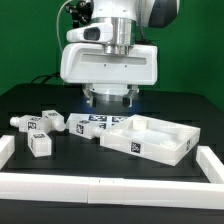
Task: Assemble one leg
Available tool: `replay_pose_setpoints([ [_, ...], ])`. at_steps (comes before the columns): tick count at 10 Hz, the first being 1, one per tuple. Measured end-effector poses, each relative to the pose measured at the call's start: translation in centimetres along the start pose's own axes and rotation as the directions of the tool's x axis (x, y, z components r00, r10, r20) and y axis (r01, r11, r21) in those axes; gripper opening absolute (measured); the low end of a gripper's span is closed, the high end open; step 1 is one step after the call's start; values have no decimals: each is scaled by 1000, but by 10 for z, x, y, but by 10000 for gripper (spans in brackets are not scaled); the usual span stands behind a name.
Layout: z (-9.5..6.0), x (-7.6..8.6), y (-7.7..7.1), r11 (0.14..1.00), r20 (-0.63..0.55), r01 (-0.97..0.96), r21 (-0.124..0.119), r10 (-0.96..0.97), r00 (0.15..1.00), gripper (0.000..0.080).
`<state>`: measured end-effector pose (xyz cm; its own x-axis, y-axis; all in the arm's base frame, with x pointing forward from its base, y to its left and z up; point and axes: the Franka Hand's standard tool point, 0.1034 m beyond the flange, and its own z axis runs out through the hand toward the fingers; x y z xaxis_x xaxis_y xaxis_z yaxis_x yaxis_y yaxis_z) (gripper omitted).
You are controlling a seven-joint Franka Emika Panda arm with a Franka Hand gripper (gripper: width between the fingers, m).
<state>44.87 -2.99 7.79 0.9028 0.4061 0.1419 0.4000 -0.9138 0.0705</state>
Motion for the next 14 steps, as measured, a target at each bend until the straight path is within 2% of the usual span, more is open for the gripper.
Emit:
replay_pose_setpoints([
  [2, 0, 0, 0, 1000, 0, 0, 0, 0, 1000, 649],
  [3, 2, 6, -1, 999, 3, 33, 3, -33, 999, 649],
  [4, 9, 26, -6, 998, 2, 56, 13, -56, 998, 649],
  [5, 23, 53, -22, 995, -46, 99, 0, -99, 994, 649],
  [7, 58, 57, -61, 988, -74, 155, 3, -154, 985, 649],
  [12, 62, 58, -59, 984, -67, 178, 4, -177, 982, 649],
  [13, 64, 68, -50, 980, -72, 199, -6, -199, 977, 649],
  [14, 74, 82, -42, 960, -77, 280, -18, -280, 957, 649],
])
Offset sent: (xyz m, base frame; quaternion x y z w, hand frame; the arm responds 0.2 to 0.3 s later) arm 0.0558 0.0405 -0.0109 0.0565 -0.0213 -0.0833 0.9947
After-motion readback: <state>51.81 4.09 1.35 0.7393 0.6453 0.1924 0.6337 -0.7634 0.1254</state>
